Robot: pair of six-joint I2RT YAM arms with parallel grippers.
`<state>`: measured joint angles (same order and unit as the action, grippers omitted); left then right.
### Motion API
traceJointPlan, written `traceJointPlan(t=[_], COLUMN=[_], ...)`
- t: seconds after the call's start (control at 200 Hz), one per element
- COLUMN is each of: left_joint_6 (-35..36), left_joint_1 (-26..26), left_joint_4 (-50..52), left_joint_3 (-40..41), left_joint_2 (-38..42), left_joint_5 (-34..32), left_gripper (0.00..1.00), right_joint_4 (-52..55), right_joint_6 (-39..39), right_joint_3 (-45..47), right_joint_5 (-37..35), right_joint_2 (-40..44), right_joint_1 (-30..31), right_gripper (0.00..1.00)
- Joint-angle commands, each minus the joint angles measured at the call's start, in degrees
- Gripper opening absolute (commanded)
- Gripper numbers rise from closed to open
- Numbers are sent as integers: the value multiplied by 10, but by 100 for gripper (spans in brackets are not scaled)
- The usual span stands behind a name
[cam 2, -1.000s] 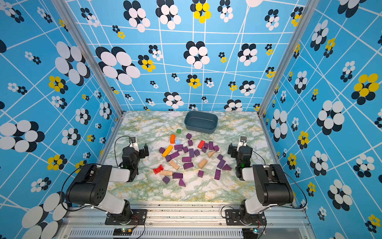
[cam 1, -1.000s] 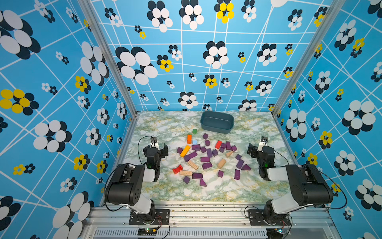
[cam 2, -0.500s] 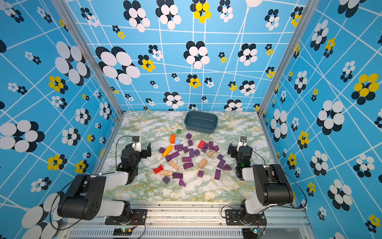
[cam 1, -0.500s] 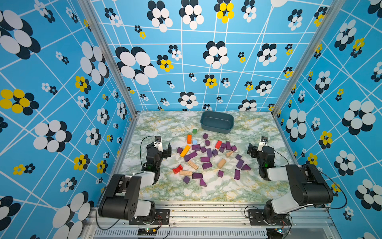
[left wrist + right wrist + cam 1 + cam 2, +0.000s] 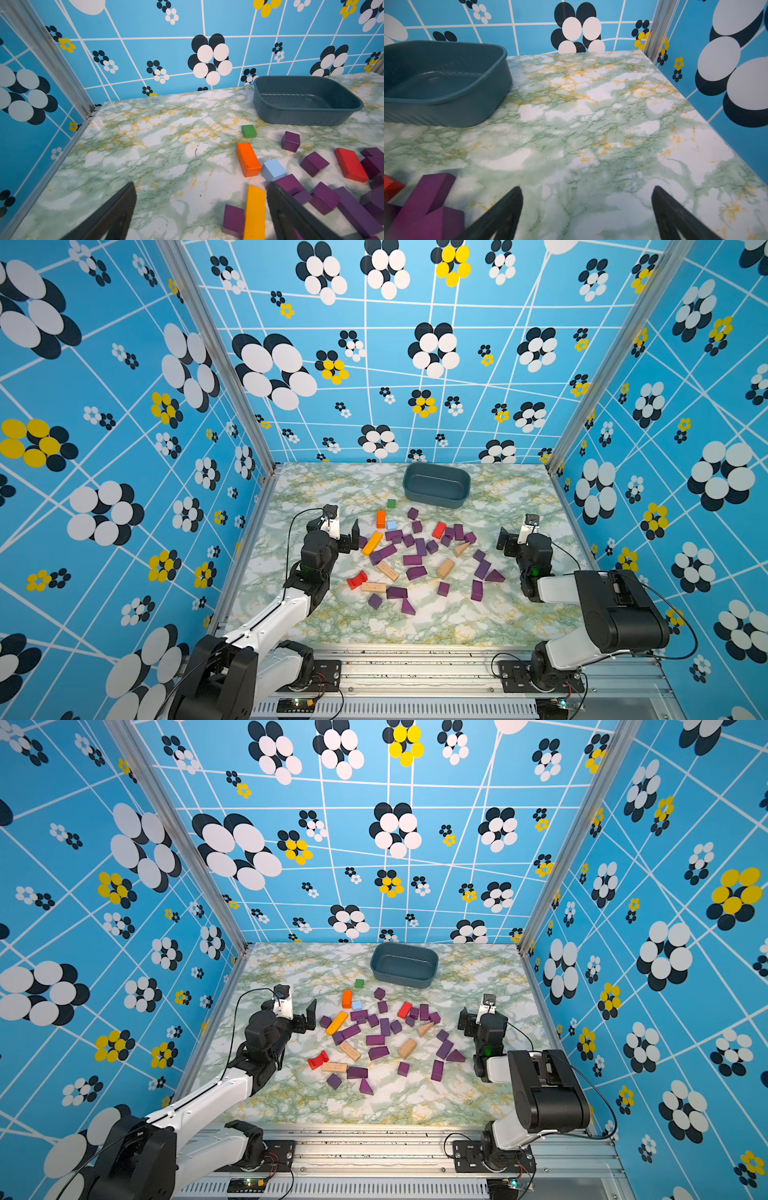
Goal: Pick purple bricks into the storage bin
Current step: Pick up the building block from the center of the board.
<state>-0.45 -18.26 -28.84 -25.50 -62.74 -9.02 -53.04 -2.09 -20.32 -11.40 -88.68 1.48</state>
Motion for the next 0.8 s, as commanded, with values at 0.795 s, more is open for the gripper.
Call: traceJointPlan(t=[0.795], left_joint_6=[-80], left_joint_1=[-159], left_joint_4=[249], left_joint_3=[-34], left_joint_2=[102], left_joint_5=[-80], left_gripper=[99], right_joint_4=[-15], right_joint_6=[6], right_joint_3=[-10], right_joint_5=[6], right_joint_2=[-6], right_joint_1=[2], right_gripper=[99])
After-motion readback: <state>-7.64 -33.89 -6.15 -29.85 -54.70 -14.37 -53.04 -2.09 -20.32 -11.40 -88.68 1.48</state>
